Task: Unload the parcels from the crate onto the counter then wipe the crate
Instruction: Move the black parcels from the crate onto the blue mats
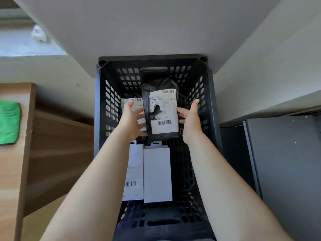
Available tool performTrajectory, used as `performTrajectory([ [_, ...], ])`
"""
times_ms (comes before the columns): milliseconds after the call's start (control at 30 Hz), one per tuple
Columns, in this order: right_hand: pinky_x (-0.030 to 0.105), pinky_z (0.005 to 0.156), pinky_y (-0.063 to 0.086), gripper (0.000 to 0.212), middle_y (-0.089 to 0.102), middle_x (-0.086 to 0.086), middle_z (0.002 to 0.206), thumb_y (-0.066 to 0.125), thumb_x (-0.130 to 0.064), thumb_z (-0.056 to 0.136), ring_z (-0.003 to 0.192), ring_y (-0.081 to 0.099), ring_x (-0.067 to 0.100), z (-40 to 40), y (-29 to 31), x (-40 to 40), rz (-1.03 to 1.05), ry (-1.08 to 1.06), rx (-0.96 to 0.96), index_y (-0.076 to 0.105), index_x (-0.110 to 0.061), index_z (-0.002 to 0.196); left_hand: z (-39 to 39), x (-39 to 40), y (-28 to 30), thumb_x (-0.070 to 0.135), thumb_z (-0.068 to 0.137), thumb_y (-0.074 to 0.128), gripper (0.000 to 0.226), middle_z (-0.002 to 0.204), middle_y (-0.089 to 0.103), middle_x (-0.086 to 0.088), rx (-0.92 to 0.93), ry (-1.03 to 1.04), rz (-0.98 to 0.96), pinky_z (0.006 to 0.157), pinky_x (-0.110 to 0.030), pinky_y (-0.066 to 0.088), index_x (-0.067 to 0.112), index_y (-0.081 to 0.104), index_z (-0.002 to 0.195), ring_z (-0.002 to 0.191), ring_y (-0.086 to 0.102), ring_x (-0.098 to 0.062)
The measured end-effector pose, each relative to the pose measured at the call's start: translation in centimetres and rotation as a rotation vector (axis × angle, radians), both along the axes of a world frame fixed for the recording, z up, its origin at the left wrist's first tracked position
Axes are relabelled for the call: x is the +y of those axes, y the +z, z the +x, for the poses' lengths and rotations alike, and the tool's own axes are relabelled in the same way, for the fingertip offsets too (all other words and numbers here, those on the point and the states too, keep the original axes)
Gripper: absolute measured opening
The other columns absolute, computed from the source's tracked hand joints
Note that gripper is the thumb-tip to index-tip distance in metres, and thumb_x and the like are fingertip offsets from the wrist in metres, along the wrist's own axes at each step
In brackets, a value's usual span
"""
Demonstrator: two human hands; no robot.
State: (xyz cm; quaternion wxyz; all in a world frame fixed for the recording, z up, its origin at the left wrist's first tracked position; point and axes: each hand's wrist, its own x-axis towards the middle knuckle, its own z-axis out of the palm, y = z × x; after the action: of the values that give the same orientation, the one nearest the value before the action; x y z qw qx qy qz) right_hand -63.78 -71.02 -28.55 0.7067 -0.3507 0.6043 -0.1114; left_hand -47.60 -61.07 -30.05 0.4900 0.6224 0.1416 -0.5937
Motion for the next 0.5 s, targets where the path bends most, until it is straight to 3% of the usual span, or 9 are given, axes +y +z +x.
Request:
performTrajectory([
  [67,0.043,0.1,0.034,0.089,0.061,0.001,0.131,0.005,-0.075,0.092,0.116,0.05,0.023,-0.5,1.2,0.3,-0.012,-0.015,-0.038,0.073,-0.022,0.112,0.5,0.7,2.1,0.061,0.098,0.024,0.065,0.127,0.061,-0.007,-0.01,-0.018,-0.033,0.092,-0.063,0.046,0.019,0.059,0.132,0.116,0.057,-0.032],
  [133,0.054,0.113,0.027,0.095,0.066,-0.002,0.126,0.003,-0.082,0.085,0.121,0.051,0.026,-1.0,2.5,0.8,0.001,-0.009,-0.092,0.074,-0.024,0.11,1.0,1.3,4.0,0.061,0.098,0.024,0.065,0.13,0.06,-0.007,-0.027,-0.044,-0.06,0.097,-0.067,0.041,0.019,0.056,0.135,0.12,0.054,-0.034],
  [233,0.059,0.114,0.026,0.101,0.066,-0.001,0.127,0.002,-0.087,0.08,0.127,0.05,0.03,-1.6,4.6,1.7,0.015,0.016,-0.138,0.073,-0.024,0.115,1.4,2.2,6.4,0.061,0.098,0.024,0.065,0.129,0.062,-0.006,-0.03,-0.07,-0.086,0.102,-0.069,0.035,0.019,0.056,0.135,0.121,0.053,-0.035],
  [333,0.058,0.115,0.025,0.101,0.064,0.003,0.131,0.003,-0.087,0.08,0.13,0.047,0.034,-1.8,6.8,2.4,0.003,0.034,-0.196,0.073,-0.023,0.113,1.2,3.4,9.0,0.059,0.1,0.023,0.061,0.126,0.062,-0.007,-0.032,-0.096,-0.123,0.1,-0.067,0.038,0.02,0.057,0.131,0.117,0.054,-0.033],
  [500,0.056,0.113,0.032,0.104,0.066,0.008,0.127,0.002,-0.088,0.08,0.123,0.054,0.035,-1.8,9.4,3.1,-0.04,0.051,-0.298,0.067,-0.018,0.121,1.3,4.9,12.3,0.058,0.1,0.023,0.058,0.128,0.061,-0.008,-0.112,-0.134,-0.183,0.097,-0.071,0.039,0.025,0.059,0.13,0.118,0.055,-0.032],
])
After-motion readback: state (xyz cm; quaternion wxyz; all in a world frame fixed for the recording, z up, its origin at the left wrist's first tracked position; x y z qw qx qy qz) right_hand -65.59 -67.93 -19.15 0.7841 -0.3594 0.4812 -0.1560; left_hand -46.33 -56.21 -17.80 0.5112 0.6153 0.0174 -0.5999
